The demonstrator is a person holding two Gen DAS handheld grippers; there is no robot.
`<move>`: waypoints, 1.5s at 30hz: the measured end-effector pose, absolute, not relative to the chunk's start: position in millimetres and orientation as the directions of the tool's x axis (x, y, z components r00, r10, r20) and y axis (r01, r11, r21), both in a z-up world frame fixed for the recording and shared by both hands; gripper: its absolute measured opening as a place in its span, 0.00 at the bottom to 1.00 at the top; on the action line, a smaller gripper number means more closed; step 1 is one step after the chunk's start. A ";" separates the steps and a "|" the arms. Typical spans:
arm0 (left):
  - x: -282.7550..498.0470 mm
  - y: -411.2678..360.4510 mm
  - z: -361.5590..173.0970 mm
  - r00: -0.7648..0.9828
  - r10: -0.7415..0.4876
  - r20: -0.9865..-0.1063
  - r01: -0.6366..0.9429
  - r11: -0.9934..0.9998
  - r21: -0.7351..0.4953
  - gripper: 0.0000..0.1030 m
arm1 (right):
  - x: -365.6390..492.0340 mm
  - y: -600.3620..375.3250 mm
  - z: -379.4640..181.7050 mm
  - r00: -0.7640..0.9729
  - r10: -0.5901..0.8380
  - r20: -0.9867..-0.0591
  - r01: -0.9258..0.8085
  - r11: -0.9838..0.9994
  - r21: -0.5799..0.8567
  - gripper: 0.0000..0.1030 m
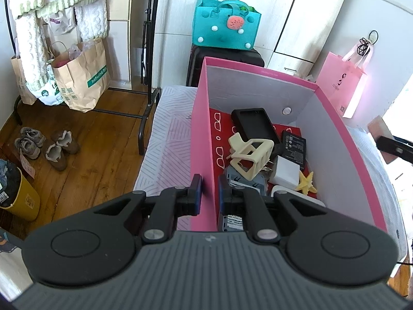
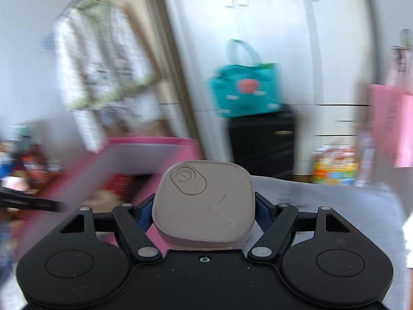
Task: Organize rigid objects
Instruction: 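Carry the beige speaker into the pink box and open the right tool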
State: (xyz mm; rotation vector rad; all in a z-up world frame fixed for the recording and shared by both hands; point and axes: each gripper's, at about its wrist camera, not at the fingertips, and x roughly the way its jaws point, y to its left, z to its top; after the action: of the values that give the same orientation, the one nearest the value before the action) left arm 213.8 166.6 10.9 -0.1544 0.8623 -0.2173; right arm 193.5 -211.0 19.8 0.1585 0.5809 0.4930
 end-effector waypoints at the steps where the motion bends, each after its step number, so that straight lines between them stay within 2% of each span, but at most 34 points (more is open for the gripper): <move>1: 214.0 166.9 10.8 0.630 -0.251 -0.735 0.125 0.967 -0.223 0.10 | 189.1 -201.2 24.5 0.705 0.523 -0.478 -0.439 0.852 0.284 0.76; 4: 214.6 165.9 11.3 0.628 -0.245 -0.738 0.123 0.968 -0.217 0.10 | 178.2 -169.1 33.9 0.636 0.602 -0.482 -0.555 0.791 0.257 0.76; 6: 214.7 164.9 11.2 0.628 -0.241 -0.740 0.123 0.970 -0.211 0.10 | 175.9 -146.4 36.3 0.585 0.624 -0.518 -0.614 0.758 0.219 0.76; 12: 215.0 165.3 11.2 0.629 -0.244 -0.739 0.116 0.968 -0.221 0.10 | 182.9 -81.5 21.5 0.540 0.501 -0.676 -0.677 0.736 0.005 0.76; 15: 214.8 166.5 10.7 0.629 -0.247 -0.737 0.115 0.967 -0.226 0.10 | 194.8 -72.4 14.9 0.489 0.478 -0.729 -0.701 0.713 -0.003 0.76; 24: 216.7 168.3 11.9 0.620 -0.252 -0.743 0.119 0.966 -0.228 0.10 | 191.3 -64.8 1.4 0.434 0.447 -0.782 -0.738 0.674 -0.024 0.76; 29: 217.3 166.8 11.8 0.619 -0.248 -0.745 0.120 0.968 -0.223 0.10 | 188.2 -71.6 6.2 0.453 0.455 -0.767 -0.731 0.682 -0.027 0.76; 31: 217.0 167.3 11.8 0.620 -0.247 -0.745 0.117 0.968 -0.224 0.10 | 186.3 -77.7 14.5 0.481 0.475 -0.737 -0.723 0.691 -0.027 0.77; 39: 217.6 167.3 12.3 0.619 -0.243 -0.747 0.110 0.968 -0.224 0.10 | 184.2 -142.1 55.6 0.576 0.574 -0.582 -0.629 0.766 0.133 0.77; 41: 217.7 167.7 12.2 0.619 -0.242 -0.747 0.108 0.968 -0.225 0.10 | 184.1 -164.8 57.8 0.613 0.566 -0.550 -0.586 0.794 0.164 0.77; 45: 217.1 164.5 11.4 0.622 -0.231 -0.748 0.109 0.972 -0.209 0.10 | 184.9 -204.4 45.0 0.679 0.479 -0.556 -0.480 0.863 0.158 0.74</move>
State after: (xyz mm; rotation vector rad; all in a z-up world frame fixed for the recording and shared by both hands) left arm 217.1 164.5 11.4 -0.1482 0.8790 -0.1960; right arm 184.9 -204.4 45.0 -0.0013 0.6245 0.5389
